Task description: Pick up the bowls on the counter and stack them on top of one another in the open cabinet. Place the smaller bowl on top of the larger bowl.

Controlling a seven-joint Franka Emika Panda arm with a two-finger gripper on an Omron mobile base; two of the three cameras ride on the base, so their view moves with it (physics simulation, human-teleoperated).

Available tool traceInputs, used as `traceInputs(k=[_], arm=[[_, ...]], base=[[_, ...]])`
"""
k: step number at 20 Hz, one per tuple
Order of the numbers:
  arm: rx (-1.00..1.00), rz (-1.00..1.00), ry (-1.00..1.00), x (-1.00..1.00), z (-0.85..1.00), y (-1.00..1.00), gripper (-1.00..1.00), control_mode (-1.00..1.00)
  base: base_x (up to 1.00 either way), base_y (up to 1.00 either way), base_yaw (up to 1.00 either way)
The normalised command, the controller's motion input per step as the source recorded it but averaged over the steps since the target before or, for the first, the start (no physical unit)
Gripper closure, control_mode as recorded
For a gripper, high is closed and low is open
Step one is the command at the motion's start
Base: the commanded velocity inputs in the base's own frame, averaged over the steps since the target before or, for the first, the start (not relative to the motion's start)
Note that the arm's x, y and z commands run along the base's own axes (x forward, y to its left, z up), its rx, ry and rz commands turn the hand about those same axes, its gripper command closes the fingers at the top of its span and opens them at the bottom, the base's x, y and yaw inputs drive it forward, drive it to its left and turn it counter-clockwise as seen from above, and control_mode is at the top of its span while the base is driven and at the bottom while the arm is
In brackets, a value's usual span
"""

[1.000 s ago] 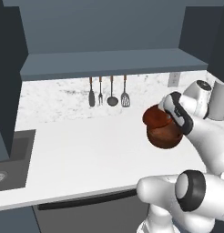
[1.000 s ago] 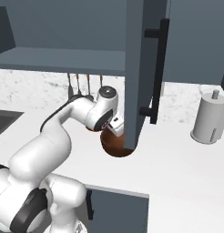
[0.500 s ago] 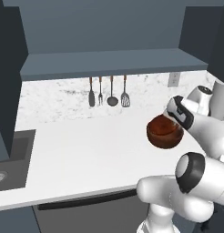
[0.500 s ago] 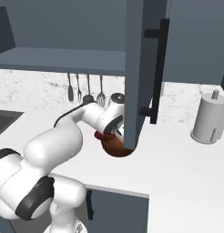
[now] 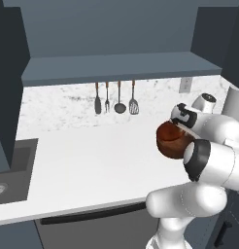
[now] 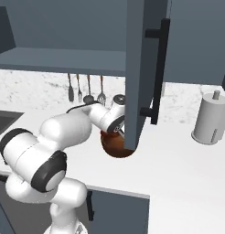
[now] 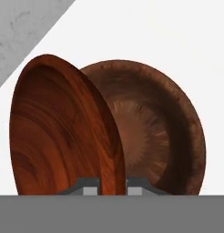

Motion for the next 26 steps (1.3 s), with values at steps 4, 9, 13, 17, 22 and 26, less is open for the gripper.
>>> traceInputs(k=[4, 9, 13, 17, 22, 26], arm=[[0.0, 0.0, 0.0, 0.04, -0.16, -0.01, -1.0, -1.0], [0.04, 0.0, 0.0, 0.0, 0.08, -0.21, -1.0, -1.0], [0.09, 0.0, 0.04, -0.09, 0.71, -0.32, -1.0, -1.0], [-0.01, 0.0, 0.29, -0.24, 0.05, -0.46, -1.0, -1.0], [-0.06, 0.03, 0.12, 0.0, -0.42, 0.0, -1.0, -1.0], [-0.05, 0.03, 0.15, -0.25, -0.95, 0.0, -1.0, -1.0]], base=[[0.0, 0.0, 0.0], [0.0, 0.0, 0.0], [0.0, 0.0, 0.0], [0.0, 0.0, 0.0], [0.0, 0.0, 0.0], [0.0, 0.0, 0.0]])
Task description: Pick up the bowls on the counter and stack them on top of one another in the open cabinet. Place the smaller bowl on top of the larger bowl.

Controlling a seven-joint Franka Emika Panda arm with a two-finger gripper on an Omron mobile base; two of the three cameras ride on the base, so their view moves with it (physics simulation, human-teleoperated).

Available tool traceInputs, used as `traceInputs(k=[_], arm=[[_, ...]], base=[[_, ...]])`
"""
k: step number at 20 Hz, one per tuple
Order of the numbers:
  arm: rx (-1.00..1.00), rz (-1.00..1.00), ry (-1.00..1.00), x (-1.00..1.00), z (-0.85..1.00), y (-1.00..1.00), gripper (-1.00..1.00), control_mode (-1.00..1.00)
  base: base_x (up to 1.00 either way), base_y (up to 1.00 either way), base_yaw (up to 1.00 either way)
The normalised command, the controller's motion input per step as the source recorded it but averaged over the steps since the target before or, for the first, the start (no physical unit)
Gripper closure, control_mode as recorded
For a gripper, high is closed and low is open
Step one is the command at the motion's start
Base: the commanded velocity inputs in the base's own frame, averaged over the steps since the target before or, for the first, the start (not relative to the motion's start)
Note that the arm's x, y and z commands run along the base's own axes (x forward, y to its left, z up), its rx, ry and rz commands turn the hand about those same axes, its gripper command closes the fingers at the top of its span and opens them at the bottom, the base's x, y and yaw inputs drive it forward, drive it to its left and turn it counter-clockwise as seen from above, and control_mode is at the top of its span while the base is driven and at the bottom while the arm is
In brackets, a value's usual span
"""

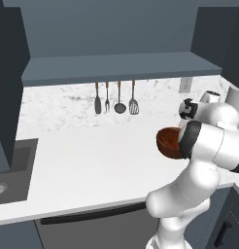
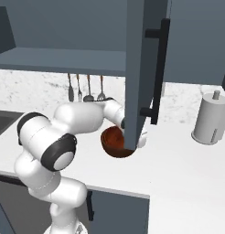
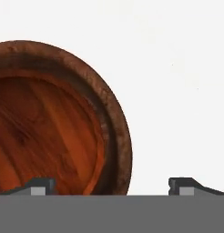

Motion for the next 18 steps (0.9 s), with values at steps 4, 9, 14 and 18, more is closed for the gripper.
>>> traceInputs(k=[4, 9, 14, 18], arm=[[0.0, 0.04, 0.04, -0.09, -0.81, 0.01, -1.0, -1.0], [0.0, 0.02, 0.0, 0.01, -0.58, 0.07, -1.0, -1.0], [0.01, 0.0, 0.0, 0.01, -0.01, 0.0, 1.0, -1.0], [0.0, 0.0, -0.03, 0.0, 0.08, 0.0, 1.0, -1.0]], base=[[0.0, 0.0, 0.0], [0.0, 0.0, 0.0], [0.0, 0.0, 0.0], [0.0, 0.0, 0.0]])
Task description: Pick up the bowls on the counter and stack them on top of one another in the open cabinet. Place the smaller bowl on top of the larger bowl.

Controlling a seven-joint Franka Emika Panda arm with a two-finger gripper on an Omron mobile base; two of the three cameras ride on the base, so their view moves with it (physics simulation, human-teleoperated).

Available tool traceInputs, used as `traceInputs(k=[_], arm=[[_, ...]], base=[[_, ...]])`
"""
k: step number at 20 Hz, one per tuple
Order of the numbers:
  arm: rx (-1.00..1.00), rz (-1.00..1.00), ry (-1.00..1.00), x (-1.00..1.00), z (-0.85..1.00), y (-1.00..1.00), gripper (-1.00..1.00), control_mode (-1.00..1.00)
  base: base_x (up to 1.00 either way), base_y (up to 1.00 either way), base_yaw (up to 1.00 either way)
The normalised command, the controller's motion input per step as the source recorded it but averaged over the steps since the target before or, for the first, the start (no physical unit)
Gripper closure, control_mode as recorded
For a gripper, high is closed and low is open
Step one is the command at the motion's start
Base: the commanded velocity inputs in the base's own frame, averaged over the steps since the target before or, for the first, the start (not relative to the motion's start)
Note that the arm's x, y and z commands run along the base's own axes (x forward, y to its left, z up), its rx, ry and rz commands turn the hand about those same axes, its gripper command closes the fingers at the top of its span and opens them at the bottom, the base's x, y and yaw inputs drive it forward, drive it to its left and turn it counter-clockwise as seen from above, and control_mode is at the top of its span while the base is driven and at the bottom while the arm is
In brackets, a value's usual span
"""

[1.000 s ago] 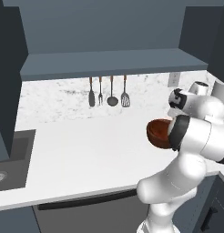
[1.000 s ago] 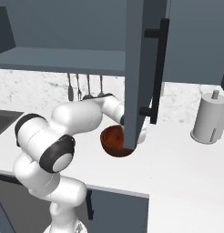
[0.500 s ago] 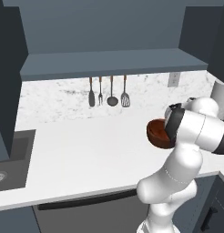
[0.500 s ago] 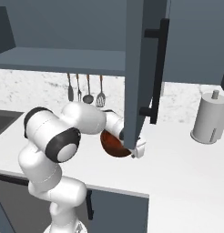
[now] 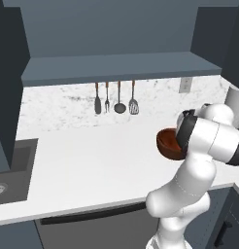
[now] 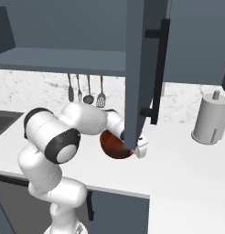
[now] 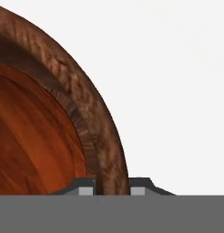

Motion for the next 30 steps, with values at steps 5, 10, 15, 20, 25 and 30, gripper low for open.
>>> traceInputs(k=[5, 10, 15, 20, 25, 30], arm=[[0.0, 0.0, -0.25, -0.42, 0.54, 0.28, 1.0, -1.0], [0.0, 0.0, -0.39, -1.0, 0.81, 0.62, 1.0, -1.0], [0.0, 0.0, -0.26, -0.99, 1.0, 0.3, 1.0, -1.0], [0.0, 0.0, -0.35, -0.84, 1.0, 0.66, 1.0, -1.0], [0.0, 0.02, -0.35, -0.49, 1.0, 0.56, 1.0, -1.0], [0.0, 0.0, -0.25, -0.14, 1.0, 0.25, 1.0, -1.0]], base=[[0.0, 0.0, 0.0], [0.0, 0.0, 0.0], [0.0, 0.0, 0.0], [0.0, 0.0, 0.0], [0.0, 0.0, 0.0], [0.0, 0.0, 0.0]])
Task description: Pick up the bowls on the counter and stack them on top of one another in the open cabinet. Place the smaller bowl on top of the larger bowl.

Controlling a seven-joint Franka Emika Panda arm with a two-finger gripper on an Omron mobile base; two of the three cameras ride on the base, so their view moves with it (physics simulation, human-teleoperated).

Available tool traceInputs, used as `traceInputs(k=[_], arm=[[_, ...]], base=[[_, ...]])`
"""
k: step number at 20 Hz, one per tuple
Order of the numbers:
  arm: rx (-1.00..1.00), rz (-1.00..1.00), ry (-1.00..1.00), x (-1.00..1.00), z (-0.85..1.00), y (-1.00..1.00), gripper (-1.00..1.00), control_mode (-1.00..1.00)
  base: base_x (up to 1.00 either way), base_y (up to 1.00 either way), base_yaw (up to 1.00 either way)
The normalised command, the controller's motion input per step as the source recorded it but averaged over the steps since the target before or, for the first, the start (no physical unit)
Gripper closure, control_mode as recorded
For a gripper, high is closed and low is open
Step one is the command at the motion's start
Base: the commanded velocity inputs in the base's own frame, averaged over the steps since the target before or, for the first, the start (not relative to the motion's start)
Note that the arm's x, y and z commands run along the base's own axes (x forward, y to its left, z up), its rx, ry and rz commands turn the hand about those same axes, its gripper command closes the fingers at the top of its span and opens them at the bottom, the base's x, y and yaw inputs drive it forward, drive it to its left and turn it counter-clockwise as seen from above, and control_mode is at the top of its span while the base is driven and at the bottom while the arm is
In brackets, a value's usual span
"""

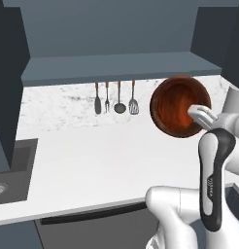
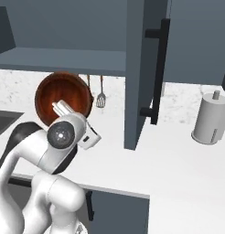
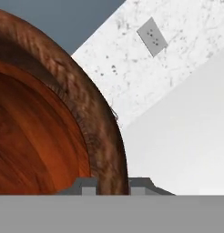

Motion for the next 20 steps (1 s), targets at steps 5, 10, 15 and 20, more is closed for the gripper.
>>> traceInputs(k=[5, 10, 15, 20], arm=[[0.0, 0.0, -0.05, 0.47, 1.0, 0.15, 1.0, -1.0], [0.0, -0.06, 0.22, 1.0, 1.0, 0.1, 1.0, -1.0], [0.0, -0.07, 0.23, 0.92, 0.87, 0.04, 1.0, -1.0], [0.0, 0.0, 0.0, 0.23, -0.01, 0.0, 1.0, -1.0]], base=[[0.0, 0.0, 0.0], [0.0, 0.0, 0.0], [0.0, 0.0, 0.0], [0.0, 0.0, 0.0]])
